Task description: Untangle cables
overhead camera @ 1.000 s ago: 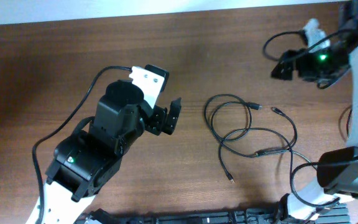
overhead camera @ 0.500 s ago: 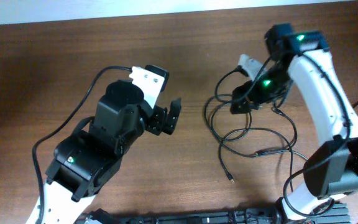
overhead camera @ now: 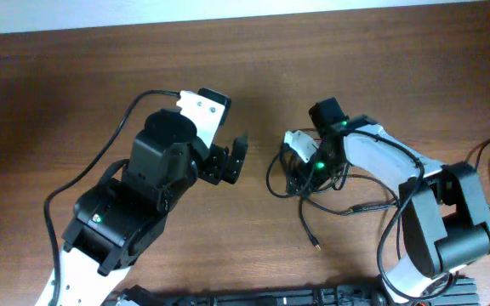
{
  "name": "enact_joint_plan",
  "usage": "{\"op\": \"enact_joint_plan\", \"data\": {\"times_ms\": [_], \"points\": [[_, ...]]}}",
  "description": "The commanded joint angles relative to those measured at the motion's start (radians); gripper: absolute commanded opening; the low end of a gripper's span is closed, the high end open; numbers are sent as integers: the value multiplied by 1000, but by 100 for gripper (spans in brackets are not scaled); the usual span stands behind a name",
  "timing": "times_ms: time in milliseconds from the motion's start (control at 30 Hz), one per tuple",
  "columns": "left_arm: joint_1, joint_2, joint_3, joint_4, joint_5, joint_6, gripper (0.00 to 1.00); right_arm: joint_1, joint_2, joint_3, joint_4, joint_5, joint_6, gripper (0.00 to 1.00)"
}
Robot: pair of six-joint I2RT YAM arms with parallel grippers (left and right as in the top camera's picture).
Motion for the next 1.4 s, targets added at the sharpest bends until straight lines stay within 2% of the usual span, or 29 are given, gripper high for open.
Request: {"op": "enact_joint_plan", "data": {"times_ms": [0, 33, 67, 100, 300, 433, 467, 533, 567, 600, 733, 867, 1000, 1133, 1233, 1367], "points": [[0, -2, 7, 2, -8, 16, 99, 8, -10, -48, 41, 10, -8, 77], [0, -2, 7, 2, -8, 16, 99, 8, -10, -59, 53, 10, -8, 72], [0, -2, 7, 2, -8, 16, 99, 8, -10, -70, 66, 9, -8, 61], [0, -2, 7, 2, -8, 16, 99, 8, -10, -77, 69, 10, -8, 57], [0, -2, 7, 2, -8, 16, 99, 14, -10, -84, 60, -21, -11, 56], [0, -2, 7, 2, -8, 16, 99, 73, -10, -132, 72, -20, -11, 56], [0, -2, 7, 2, -8, 16, 99, 97, -10, -152, 89, -20, -11, 52], [0, -2, 7, 2, -8, 16, 99, 124, -10, -175, 114, -16, -1, 25], [0, -2, 7, 2, -7, 16, 99, 126, -10, -183, 128, -12, 20, 6], [0, -2, 7, 2, -8, 16, 99, 125, -10, -191, 142, -12, 35, 4], [0, -2, 7, 2, -8, 16, 99, 125, -10, -203, 181, 135, 129, 4], [0, -2, 7, 2, -8, 16, 99, 125, -12, -143, 119, 136, 182, 4], [0, -2, 7, 2, -8, 16, 99, 123, -18, 63, -85, 149, 181, 4], [0, -2, 7, 2, -8, 16, 99, 123, -18, 368, -292, 254, 181, 4], [0, -2, 7, 2, -8, 16, 99, 123, -18, 574, -373, 348, 182, 4], [0, -2, 7, 2, -8, 16, 99, 123, -18, 805, -397, 488, 185, 4]]}}
